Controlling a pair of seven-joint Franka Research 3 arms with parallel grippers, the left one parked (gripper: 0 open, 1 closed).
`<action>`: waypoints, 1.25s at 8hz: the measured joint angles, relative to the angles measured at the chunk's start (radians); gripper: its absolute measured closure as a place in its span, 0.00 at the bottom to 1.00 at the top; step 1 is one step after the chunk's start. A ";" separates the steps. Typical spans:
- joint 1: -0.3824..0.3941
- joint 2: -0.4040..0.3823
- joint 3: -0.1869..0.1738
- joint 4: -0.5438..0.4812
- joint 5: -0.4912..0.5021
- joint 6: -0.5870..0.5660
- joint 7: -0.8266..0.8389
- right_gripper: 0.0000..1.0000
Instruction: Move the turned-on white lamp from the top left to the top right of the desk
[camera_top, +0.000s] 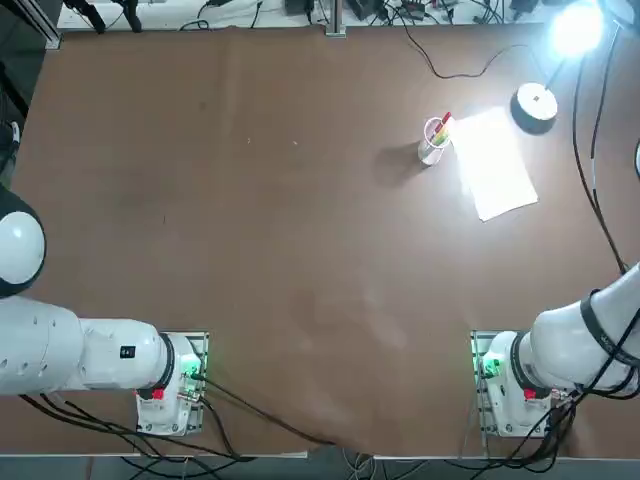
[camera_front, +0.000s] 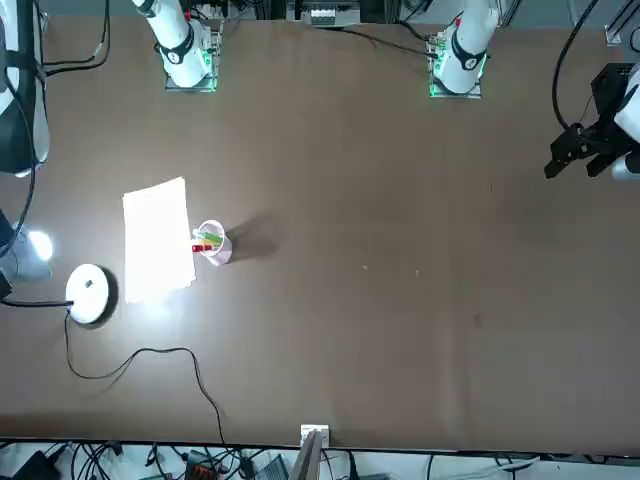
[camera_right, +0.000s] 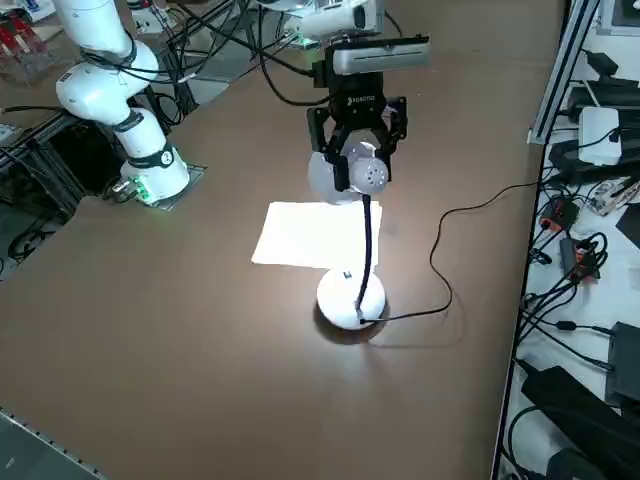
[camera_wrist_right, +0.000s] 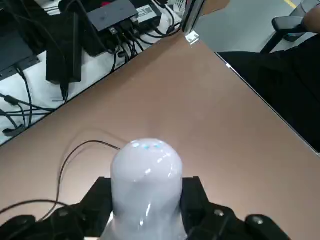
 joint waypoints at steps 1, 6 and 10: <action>0.012 0.004 0.001 -0.013 -0.020 0.000 0.051 0.27; 0.034 0.009 0.001 -0.039 -0.048 -0.005 0.099 0.27; 0.060 -0.006 0.002 -0.065 -0.053 -0.079 0.101 0.27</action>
